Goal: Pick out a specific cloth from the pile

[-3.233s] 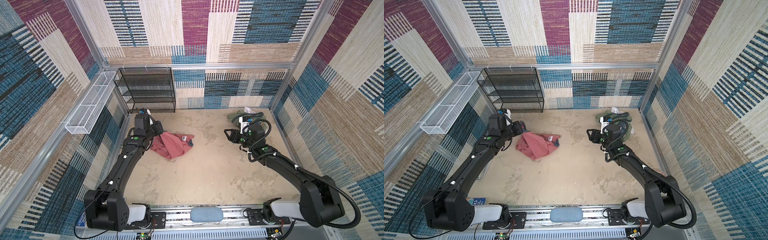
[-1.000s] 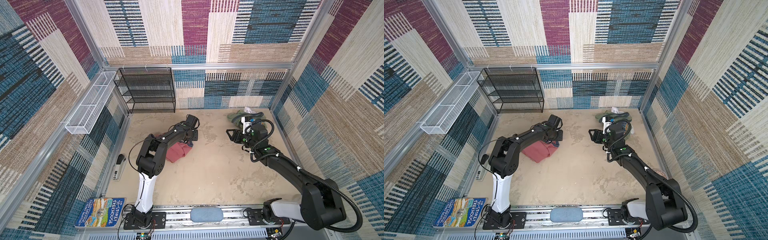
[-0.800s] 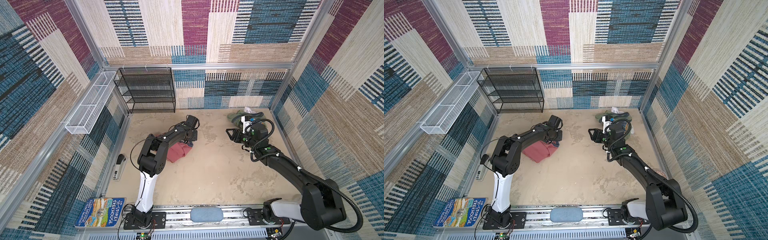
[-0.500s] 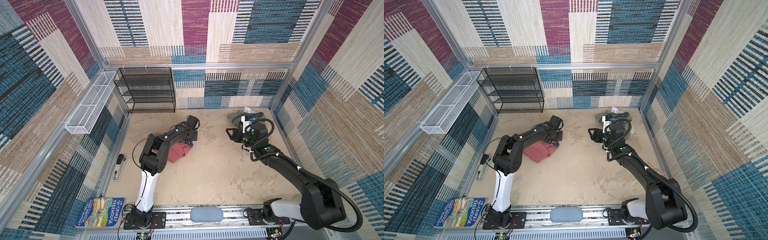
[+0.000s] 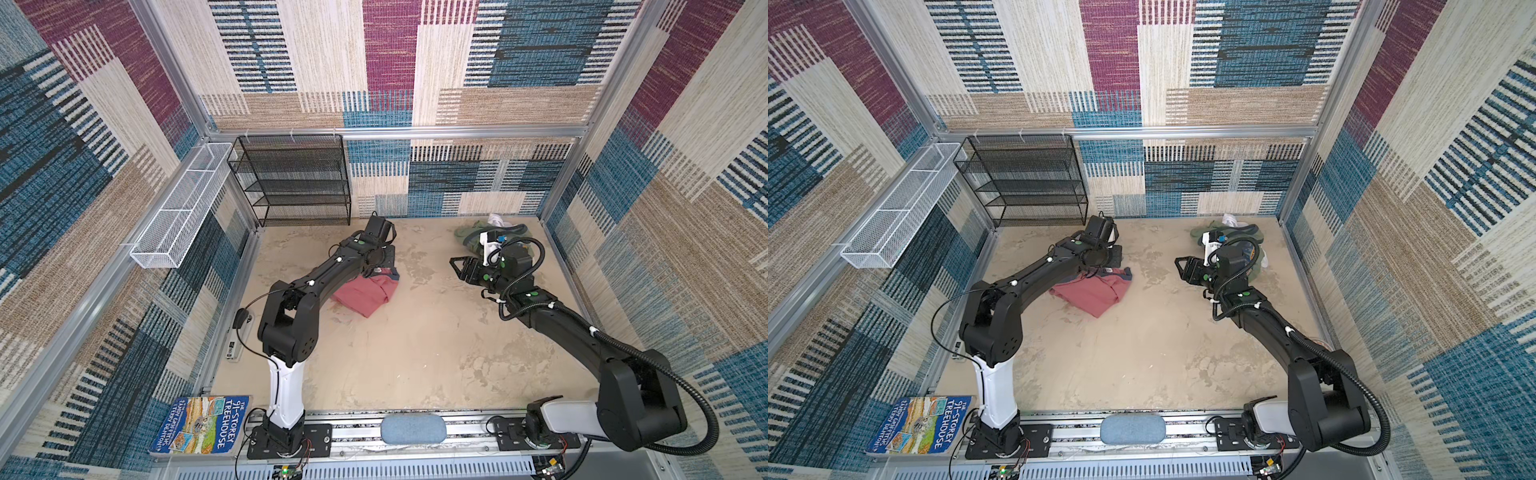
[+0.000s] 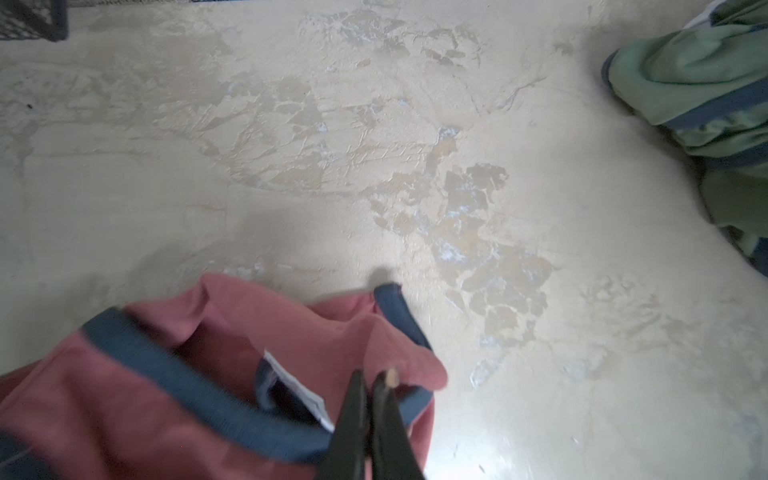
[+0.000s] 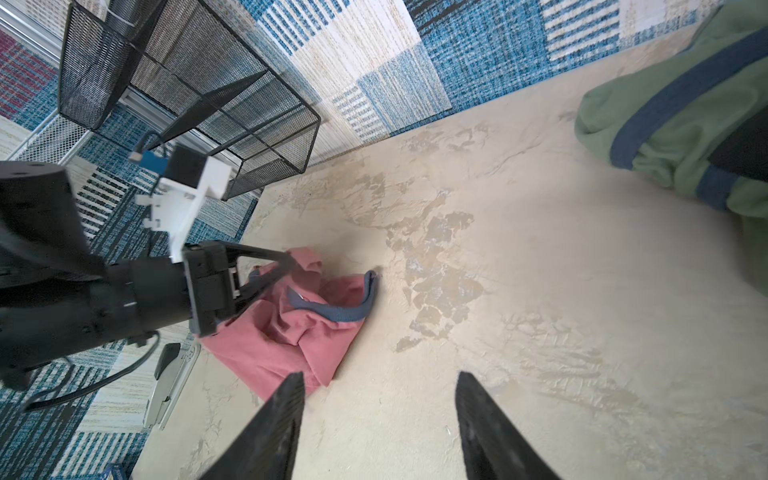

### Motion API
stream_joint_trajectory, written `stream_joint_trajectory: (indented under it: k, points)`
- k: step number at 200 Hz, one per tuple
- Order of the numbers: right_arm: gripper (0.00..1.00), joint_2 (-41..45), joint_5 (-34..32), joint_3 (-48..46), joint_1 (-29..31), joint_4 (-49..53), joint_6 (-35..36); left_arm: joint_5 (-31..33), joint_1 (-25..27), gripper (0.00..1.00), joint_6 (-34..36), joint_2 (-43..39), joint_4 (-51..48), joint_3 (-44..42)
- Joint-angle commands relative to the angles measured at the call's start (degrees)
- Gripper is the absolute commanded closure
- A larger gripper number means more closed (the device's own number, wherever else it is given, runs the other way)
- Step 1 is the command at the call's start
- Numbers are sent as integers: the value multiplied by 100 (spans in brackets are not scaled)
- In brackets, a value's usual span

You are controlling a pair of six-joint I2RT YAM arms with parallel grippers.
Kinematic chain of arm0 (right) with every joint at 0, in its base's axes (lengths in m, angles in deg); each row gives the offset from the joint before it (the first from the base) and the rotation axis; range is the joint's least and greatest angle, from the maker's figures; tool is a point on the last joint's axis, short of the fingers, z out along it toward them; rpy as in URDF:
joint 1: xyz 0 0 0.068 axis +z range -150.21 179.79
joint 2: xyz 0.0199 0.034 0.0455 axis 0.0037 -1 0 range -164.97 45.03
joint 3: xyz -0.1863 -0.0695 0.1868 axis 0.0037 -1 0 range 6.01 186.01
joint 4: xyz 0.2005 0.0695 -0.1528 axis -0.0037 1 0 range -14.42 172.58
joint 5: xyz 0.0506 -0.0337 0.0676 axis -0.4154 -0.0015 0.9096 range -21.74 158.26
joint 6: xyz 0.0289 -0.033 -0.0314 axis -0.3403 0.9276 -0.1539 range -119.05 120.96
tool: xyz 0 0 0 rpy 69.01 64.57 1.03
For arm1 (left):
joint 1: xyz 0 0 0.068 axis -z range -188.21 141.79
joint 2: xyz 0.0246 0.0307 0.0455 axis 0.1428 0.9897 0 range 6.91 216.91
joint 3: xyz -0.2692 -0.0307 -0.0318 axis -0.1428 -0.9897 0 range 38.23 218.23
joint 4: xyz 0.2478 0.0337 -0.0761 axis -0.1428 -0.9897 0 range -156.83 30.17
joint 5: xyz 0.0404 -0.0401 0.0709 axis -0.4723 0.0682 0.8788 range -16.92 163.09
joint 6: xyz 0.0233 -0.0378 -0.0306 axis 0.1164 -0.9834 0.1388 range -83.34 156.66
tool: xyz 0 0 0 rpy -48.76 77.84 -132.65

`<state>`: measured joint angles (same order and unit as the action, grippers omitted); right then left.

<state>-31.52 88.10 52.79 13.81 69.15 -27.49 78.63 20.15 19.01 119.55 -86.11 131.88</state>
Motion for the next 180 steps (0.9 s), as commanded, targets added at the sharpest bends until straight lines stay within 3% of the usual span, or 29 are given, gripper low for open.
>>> stream_joint_trajectory:
  k: [1, 43, 96, 140, 180]
  points:
    - [39, -34, 112, 24, 0, -250, -91, 7, -70, 100, -9, -562, 147, -466]
    - [39, -144, 204, 58, -5, -313, -108, -332, -597, 100, -613, -1892, 574, -1920]
    - [39, -276, 358, 87, 1, -423, -143, -150, -1093, 100, -971, -2986, 449, -3380]
    - [39, -342, 495, 99, 2, -488, -197, -185, -1553, 100, -1296, -3248, 426, -4251]
    - [40, -316, 536, 105, -5, -473, -207, -223, -1813, 100, -1458, -2869, 672, -4538]
